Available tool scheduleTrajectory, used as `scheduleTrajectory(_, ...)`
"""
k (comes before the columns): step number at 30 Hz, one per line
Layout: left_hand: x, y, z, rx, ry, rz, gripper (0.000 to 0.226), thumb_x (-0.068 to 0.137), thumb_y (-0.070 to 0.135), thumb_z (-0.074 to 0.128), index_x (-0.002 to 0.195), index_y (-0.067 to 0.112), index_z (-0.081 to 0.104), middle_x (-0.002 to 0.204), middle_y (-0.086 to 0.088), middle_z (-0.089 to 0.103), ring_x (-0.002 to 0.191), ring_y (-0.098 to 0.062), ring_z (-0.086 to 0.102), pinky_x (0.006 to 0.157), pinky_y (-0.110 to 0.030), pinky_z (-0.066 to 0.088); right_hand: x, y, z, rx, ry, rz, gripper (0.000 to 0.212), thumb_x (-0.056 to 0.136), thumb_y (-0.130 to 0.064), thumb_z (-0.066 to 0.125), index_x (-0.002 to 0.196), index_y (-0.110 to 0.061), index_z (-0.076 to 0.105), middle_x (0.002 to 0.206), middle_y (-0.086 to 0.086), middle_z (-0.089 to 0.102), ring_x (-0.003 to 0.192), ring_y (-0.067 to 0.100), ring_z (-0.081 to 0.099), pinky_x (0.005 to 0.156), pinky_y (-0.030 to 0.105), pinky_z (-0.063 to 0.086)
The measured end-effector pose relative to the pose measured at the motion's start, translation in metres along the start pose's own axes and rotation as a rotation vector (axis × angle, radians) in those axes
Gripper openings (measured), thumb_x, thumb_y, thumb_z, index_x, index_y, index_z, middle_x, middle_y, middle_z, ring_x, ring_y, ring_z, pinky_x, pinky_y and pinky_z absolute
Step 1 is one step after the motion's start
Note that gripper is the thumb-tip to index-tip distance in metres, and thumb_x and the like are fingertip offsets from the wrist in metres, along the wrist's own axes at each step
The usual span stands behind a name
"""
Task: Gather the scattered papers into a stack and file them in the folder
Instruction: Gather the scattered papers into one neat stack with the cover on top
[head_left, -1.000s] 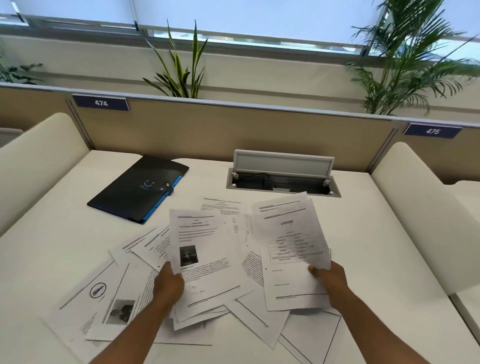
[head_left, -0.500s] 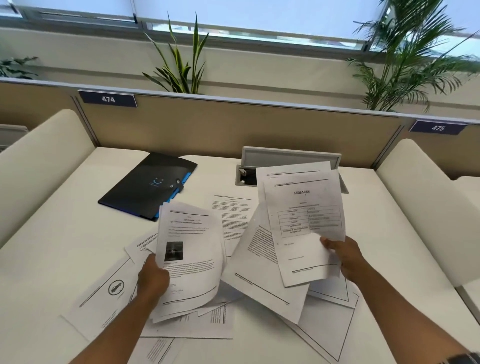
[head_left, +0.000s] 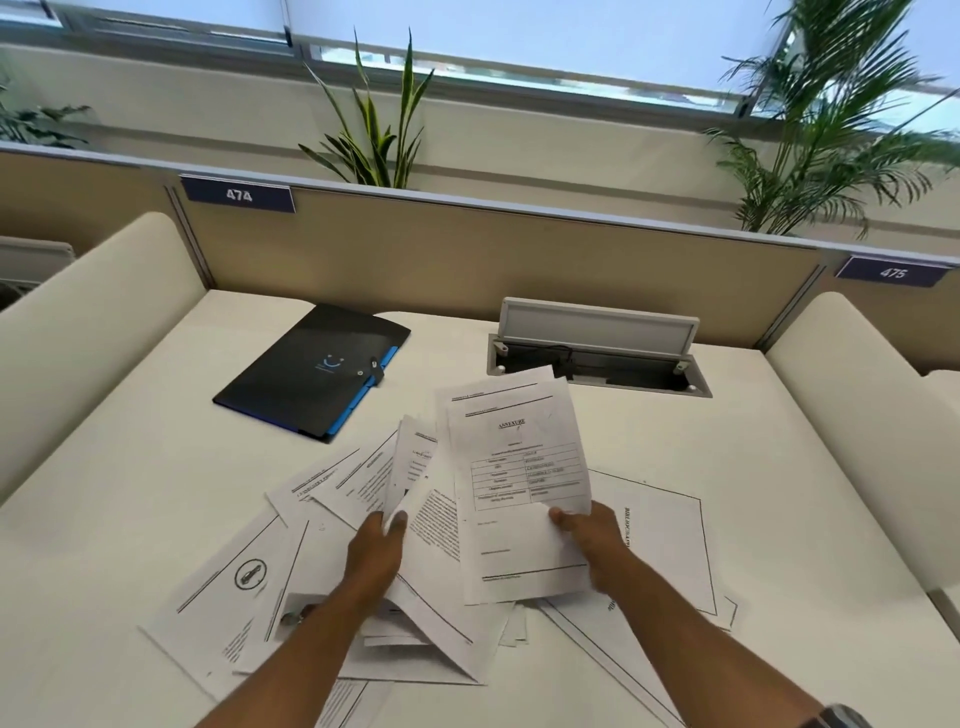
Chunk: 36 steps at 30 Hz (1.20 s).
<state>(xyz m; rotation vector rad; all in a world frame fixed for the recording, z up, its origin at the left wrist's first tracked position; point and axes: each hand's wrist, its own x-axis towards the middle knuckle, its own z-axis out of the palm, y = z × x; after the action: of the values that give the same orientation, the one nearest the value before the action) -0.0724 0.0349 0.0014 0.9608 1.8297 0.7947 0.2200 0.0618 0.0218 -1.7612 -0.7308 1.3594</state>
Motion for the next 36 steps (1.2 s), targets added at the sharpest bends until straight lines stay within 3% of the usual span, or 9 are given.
scheduleTrajectory(2,0.003,-0.006,-0.003,0.045,0.003,0.013,0.037,0.096,0.026,0.059,0.130,0.011,0.055,0.122,-0.010,0.064,0.093,-0.020,0.056,0.082,-0.029,0.045,-0.001,0.002,0.008,0.012,0.019,-0.001,0.032,0.093,-0.018,0.075,0.123,-0.007,0.070,0.113,0.013,0.075,0.103,0.034,0.069,0.096,0.048,0.056)
scheduleTrajectory(6,0.011,-0.013,-0.012,0.090,0.008,0.014,0.036,0.095,0.017,0.060,0.130,0.012,0.057,0.124,-0.009,0.065,0.104,-0.027,0.060,0.092,-0.034,0.048,0.004,0.001,0.008,-0.004,0.105,-0.024,0.033,0.094,-0.025,0.075,0.123,-0.010,0.072,0.110,0.009,0.075,0.101,0.031,0.069,0.091,0.041,0.054)
scheduleTrajectory(11,0.020,-0.017,-0.023,0.122,0.105,-0.019,0.039,0.099,0.022,0.053,0.135,0.007,0.054,0.134,-0.014,0.060,0.122,-0.035,0.055,0.101,-0.040,0.043,0.014,0.000,-0.016,0.036,0.215,0.000,0.041,0.090,-0.025,0.079,0.125,-0.005,0.070,0.111,0.015,0.074,0.103,0.036,0.068,0.097,0.049,0.055)
scheduleTrajectory(15,0.024,-0.020,-0.025,0.126,0.135,-0.040,0.034,0.103,0.027,0.045,0.124,0.006,0.061,0.124,-0.016,0.065,0.114,-0.037,0.058,0.097,-0.042,0.047,0.010,0.001,-0.031,0.230,0.284,0.078,0.041,0.089,-0.023,0.080,0.125,-0.008,0.068,0.120,0.017,0.071,0.109,0.039,0.067,0.101,0.059,0.052)
scheduleTrajectory(20,0.025,-0.020,-0.025,0.102,0.087,-0.086,0.033,0.103,0.023,0.044,0.125,0.005,0.061,0.123,-0.016,0.065,0.112,-0.036,0.059,0.093,-0.037,0.046,-0.005,-0.004,-0.030,0.599,0.185,0.094,0.044,0.092,-0.014,0.075,0.134,-0.012,0.064,0.124,0.016,0.071,0.099,0.033,0.069,0.098,0.060,0.052)
scheduleTrajectory(25,0.026,-0.020,-0.033,0.034,-0.028,-0.092,0.035,0.096,0.013,0.050,0.130,0.011,0.058,0.125,-0.010,0.065,0.099,-0.025,0.058,0.084,-0.030,0.045,-0.018,-0.008,-0.003,0.646,0.047,0.088,0.044,0.092,-0.014,0.073,0.135,-0.012,0.064,0.126,0.018,0.072,0.117,0.039,0.066,0.103,0.068,0.047)
scheduleTrajectory(29,0.025,-0.019,-0.038,-0.026,-0.128,-0.122,0.039,0.089,0.007,0.053,0.128,0.012,0.058,0.120,-0.009,0.068,0.095,-0.023,0.063,0.076,-0.028,0.050,-0.035,0.003,0.025,0.476,-0.017,0.116,0.040,0.090,-0.010,0.074,0.130,-0.008,0.067,0.118,0.015,0.076,0.107,0.036,0.071,0.085,0.048,0.059)
scheduleTrajectory(32,0.026,-0.020,-0.044,-0.036,-0.165,-0.123,0.039,0.088,0.003,0.052,0.125,0.011,0.058,0.118,-0.009,0.068,0.097,-0.025,0.064,0.081,-0.032,0.053,-0.043,0.013,0.041,0.493,-0.039,0.122,0.040,0.091,-0.005,0.071,0.131,-0.009,0.067,0.119,0.012,0.076,0.108,0.034,0.070,0.084,0.045,0.058)
scheduleTrajectory(36,0.025,-0.021,-0.049,-0.029,-0.204,-0.122,0.043,0.085,0.000,0.049,0.125,0.012,0.058,0.111,-0.005,0.067,0.099,-0.025,0.064,0.089,-0.038,0.055,-0.046,-0.005,0.055,0.534,-0.098,0.053,0.035,0.092,-0.005,0.070,0.126,-0.014,0.069,0.111,0.005,0.080,0.093,0.024,0.078,0.071,0.036,0.062)
